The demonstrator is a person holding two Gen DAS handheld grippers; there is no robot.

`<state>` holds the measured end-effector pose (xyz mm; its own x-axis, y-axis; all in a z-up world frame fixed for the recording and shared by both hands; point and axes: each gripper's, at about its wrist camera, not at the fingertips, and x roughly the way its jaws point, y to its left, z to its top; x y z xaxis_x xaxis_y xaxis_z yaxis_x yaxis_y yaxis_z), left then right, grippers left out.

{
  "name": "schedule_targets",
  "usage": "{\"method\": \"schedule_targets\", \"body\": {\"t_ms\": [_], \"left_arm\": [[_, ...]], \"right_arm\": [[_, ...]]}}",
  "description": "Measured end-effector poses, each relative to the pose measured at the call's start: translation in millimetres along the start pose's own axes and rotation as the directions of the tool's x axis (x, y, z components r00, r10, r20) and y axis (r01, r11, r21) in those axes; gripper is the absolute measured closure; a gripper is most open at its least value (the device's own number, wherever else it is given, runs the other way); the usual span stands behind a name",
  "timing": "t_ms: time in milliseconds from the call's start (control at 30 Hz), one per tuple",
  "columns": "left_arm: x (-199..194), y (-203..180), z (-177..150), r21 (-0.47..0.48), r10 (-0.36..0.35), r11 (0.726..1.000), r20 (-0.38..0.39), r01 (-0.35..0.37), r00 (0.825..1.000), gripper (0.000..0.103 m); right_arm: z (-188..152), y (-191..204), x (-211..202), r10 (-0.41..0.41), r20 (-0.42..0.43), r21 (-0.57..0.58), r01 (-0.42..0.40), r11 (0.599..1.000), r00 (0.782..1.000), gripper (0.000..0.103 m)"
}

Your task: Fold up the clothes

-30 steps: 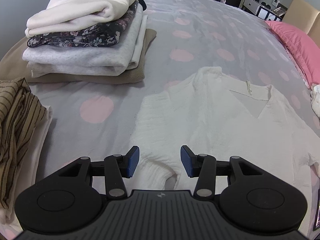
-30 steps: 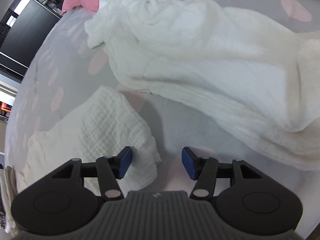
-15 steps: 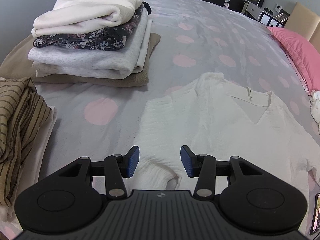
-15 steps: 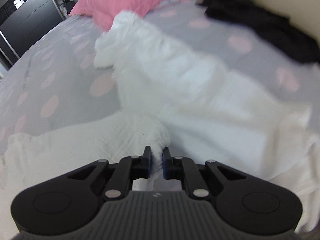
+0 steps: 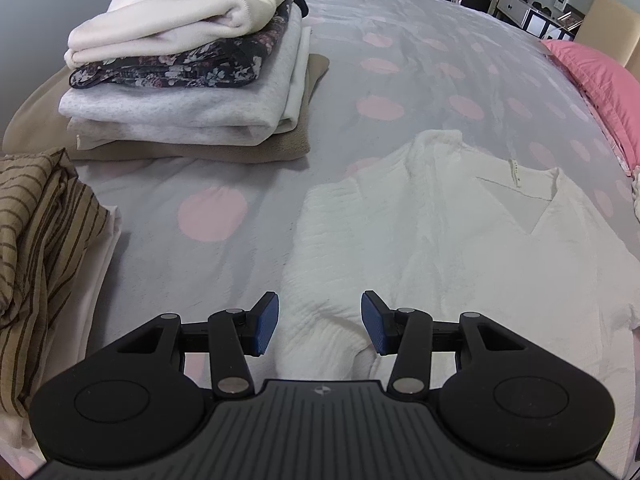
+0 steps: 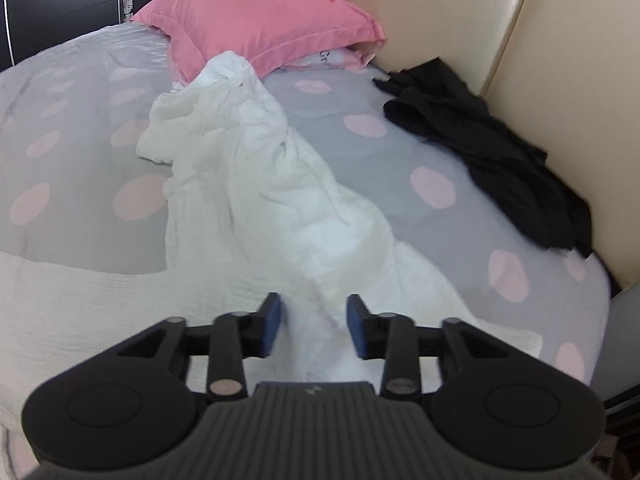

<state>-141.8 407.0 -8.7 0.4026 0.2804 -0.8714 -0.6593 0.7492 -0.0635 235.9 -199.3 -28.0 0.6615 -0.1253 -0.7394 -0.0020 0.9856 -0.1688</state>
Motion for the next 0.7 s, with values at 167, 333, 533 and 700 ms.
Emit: {"method": "schedule_targets", "body": {"t_ms": [167, 333, 533, 700], "left_arm": [[1.1, 15.5, -15.5, -0.01, 0.0, 1.0, -0.03, -0.001, 1.0, 0.053], [5.1, 32.8, -40.8, -0.045, 0.004, 0.999, -0.085, -0.008, 0.996, 0.052], [16.2, 46.1, -72.3, -0.059, -0.003, 0.998, -0.15, -0.005, 0.989, 0.052], [36.2, 37.5, -89.0, -0.031, -0.034, 0.999, -0.168, 0.03, 0.985, 0.059]], "right_arm": [[-2.1, 7.4, -27.6, 0.065, 0.039, 0.002, -0.065, 0.998, 0.997, 0.06], [-0.1, 30.0, -56.3, 0.168, 0.069, 0.002, -0.168, 0.986, 0.983, 0.06], [-4.0, 53.9, -76.6, 0.24, 0.071, -0.034, -0.238, 0.971, 0.968, 0.058], [-7.4, 61.3, -81.9, 0.239, 0.072, -0.063, -0.235, 0.97, 0.968, 0.057]]}}
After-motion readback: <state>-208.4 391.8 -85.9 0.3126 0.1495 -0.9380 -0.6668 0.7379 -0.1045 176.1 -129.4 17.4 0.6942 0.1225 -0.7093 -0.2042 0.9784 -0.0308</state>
